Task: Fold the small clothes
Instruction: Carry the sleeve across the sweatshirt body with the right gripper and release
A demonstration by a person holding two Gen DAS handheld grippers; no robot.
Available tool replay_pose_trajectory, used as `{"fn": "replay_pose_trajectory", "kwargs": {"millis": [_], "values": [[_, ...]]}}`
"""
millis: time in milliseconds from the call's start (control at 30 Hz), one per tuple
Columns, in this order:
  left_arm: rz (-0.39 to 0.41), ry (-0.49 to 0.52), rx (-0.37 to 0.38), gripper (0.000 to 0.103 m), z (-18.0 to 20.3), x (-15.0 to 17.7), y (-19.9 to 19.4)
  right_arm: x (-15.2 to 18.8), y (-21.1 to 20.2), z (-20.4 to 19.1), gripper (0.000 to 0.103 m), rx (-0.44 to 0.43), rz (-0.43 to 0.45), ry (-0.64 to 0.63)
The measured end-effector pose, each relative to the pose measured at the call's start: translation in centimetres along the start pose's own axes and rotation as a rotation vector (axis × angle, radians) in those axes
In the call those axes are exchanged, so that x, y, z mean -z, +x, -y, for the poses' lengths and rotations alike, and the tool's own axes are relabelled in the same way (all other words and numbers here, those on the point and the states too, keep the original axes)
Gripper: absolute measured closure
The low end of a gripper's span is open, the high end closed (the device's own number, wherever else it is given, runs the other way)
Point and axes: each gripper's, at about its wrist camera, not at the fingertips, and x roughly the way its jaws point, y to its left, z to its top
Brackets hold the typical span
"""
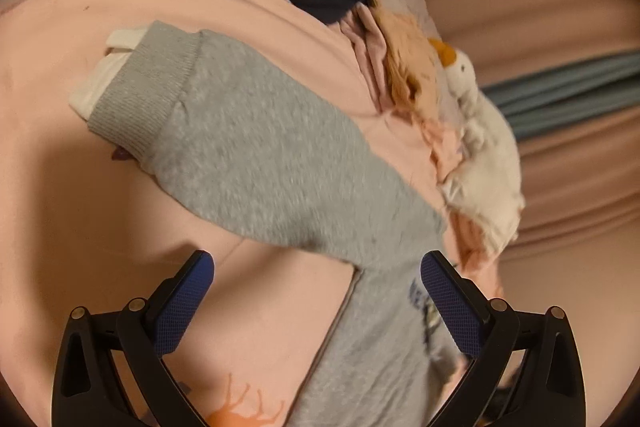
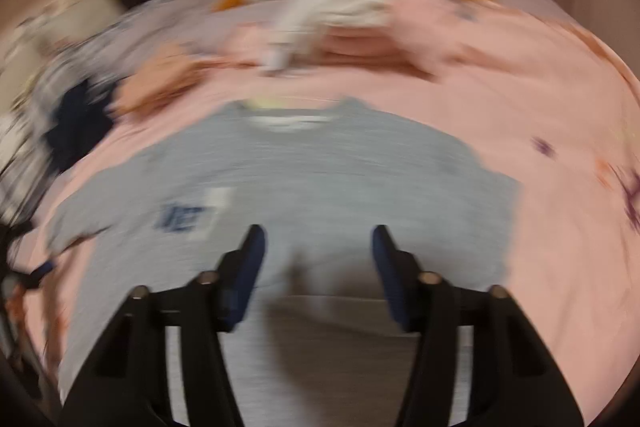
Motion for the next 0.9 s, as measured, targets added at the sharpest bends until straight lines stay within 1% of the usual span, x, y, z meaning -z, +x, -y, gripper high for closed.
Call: {"fn": "replay_pose_trajectory", "kwargs": {"millis": [33, 67, 100, 133, 167, 200, 233, 333, 367, 400, 433, 467, 500, 533, 567, 600, 667, 733, 800, 867, 900], "values": [[0.000, -0.016, 0.022, 0.001, -0.3, -0.2, -0.1, 0.1, 0.7, 1.1, 0.064, 0.022, -0.022, 0.038], [0.000, -0.040, 0.050, 0.001, -0.6, -0.3, -0.1, 0.4, 1.4, 2.0, 0.065, 0.028, -0.044, 0.073], [0.002, -0.054, 0.066, 0.001, -0.8, -0.4, -0.1, 0.8, 2.1, 2.7, 0.065, 0.052, -0.063, 0.093], [0.004, -0.065, 0.084, 0.001, -1.0, -0.5, -0.1, 1.1, 2.6, 3.2, 0.070, 0.096, -0.077, 0.092], [0.009, -0.084, 0.098, 0.001, -1.3, -0.6, -0.1, 1.4, 3.4, 3.5, 0.075, 0.196, -0.096, 0.064], [0.018, -0.101, 0.103, 0.001, -1.7, -0.7, -0.2, 1.8, 3.9, 3.6, 0.077, 0.296, -0.101, 0.030], [0.025, -0.114, 0.110, 0.001, -1.9, -0.9, -0.3, 2.0, 4.2, 3.8, 0.078, 0.344, -0.101, 0.016], [0.054, -0.164, 0.108, 0.001, -3.0, -1.5, -0.5, 2.1, 4.5, 4.3, 0.078, 0.361, -0.087, 0.041], [0.076, -0.177, 0.089, 0.001, -3.4, -1.7, -0.6, 1.9, 4.5, 4.3, 0.075, 0.418, -0.073, 0.034], [0.086, -0.184, 0.080, 0.001, -3.7, -1.8, -0.7, 1.6, 4.6, 4.5, 0.069, 0.503, -0.060, 0.027], [0.091, -0.191, 0.083, 0.001, -4.0, -1.9, -0.6, 1.4, 4.8, 5.4, 0.067, 0.522, -0.057, 0.072], [0.093, -0.193, 0.084, 0.001, -4.2, -2.1, -0.7, 1.3, 4.8, 6.4, 0.071, 0.470, -0.067, 0.127], [0.099, -0.193, 0.079, 0.001, -4.3, -2.3, -0.6, 1.3, 4.6, 7.1, 0.070, 0.414, -0.064, 0.177], [0.106, -0.191, 0.072, 0.001, -4.4, -2.5, -0.6, 1.2, 4.1, 7.7, 0.069, 0.356, -0.042, 0.216], [0.120, -0.187, 0.063, 0.001, -4.3, -2.8, -0.6, 1.1, 3.5, 8.2, 0.067, 0.280, -0.008, 0.259], [0.133, -0.184, 0.054, 0.001, -4.2, -3.0, -0.6, 1.0, 3.1, 8.6, 0.066, 0.234, 0.006, 0.292], [0.154, -0.178, 0.028, 0.001, -4.1, -3.3, -0.7, 1.1, 2.6, 10.1, 0.059, 0.156, 0.026, 0.363], [0.165, -0.173, 0.012, 0.001, -4.0, -3.5, -0.4, 0.9, 2.9, 10.6, 0.058, 0.113, 0.033, 0.411], [0.173, -0.164, -0.010, 0.001, -3.7, -3.8, -0.1, 0.8, 3.4, 10.6, 0.058, 0.078, 0.035, 0.421], [0.189, -0.157, -0.026, 0.001, -3.5, -4.0, 0.1, 0.0, 4.2, 9.7, 0.058, 0.061, 0.027, 0.398], [0.198, -0.158, -0.031, 0.001, -3.6, -4.1, 0.1, -0.5, 5.1, 9.0, 0.058, 0.076, 0.014, 0.370]]}}
